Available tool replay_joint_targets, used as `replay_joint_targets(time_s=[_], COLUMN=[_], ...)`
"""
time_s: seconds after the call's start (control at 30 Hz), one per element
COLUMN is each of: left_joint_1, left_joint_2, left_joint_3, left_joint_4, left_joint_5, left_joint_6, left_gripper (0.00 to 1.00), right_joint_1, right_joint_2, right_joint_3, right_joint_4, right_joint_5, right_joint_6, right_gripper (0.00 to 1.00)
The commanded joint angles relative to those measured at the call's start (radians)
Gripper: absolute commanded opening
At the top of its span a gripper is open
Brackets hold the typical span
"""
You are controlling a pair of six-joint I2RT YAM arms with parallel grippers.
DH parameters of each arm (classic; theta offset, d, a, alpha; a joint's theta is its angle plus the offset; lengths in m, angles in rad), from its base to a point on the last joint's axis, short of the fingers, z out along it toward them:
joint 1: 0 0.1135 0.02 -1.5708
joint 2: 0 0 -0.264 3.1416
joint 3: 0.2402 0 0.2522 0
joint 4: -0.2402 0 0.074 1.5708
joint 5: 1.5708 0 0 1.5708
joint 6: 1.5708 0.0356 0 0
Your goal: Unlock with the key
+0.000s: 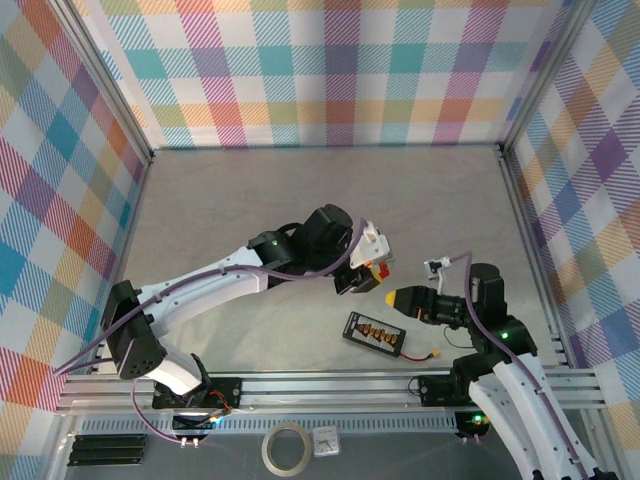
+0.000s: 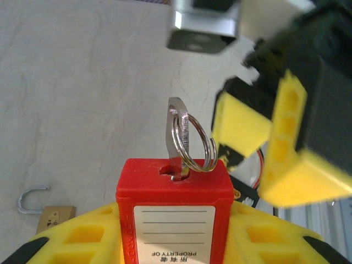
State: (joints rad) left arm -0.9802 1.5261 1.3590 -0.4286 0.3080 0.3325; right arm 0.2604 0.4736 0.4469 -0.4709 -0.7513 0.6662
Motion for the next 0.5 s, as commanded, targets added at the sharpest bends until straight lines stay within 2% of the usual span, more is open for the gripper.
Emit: replay_joint_targets(time_s=[0.0, 0.23, 0.37, 0.47], left_joint_1=[0.021, 0.023, 0.023, 0.023], left_joint_2=[0.008, 0.018, 0.025, 0.029], left_joint_3=[0.026, 0.028, 0.034, 0.030], left_joint_4=[0.058, 0.111, 0.109, 0.099], left_joint_5=[0.059, 0.100, 0.104, 0.071], left_joint_6=[-0.127, -0.203, -0.214, -0.214], left_gripper=[0.00, 0.00, 0.00, 0.00], right_joint_1=[0.047, 0.137, 0.162, 0.177], right_joint_2=[0.003, -0.006, 0.014, 0.021], right_joint_3=[-0.028, -0.130, -0.172, -0.159], right_joint_4=[0.106, 0.347, 0.483, 0.471], right_joint_5=[0.062, 0.172, 0.212, 0.245], right_joint_6=[0.019, 0.036, 0.050, 0.039], right_gripper=[0.67, 0.56, 0.54, 0.55])
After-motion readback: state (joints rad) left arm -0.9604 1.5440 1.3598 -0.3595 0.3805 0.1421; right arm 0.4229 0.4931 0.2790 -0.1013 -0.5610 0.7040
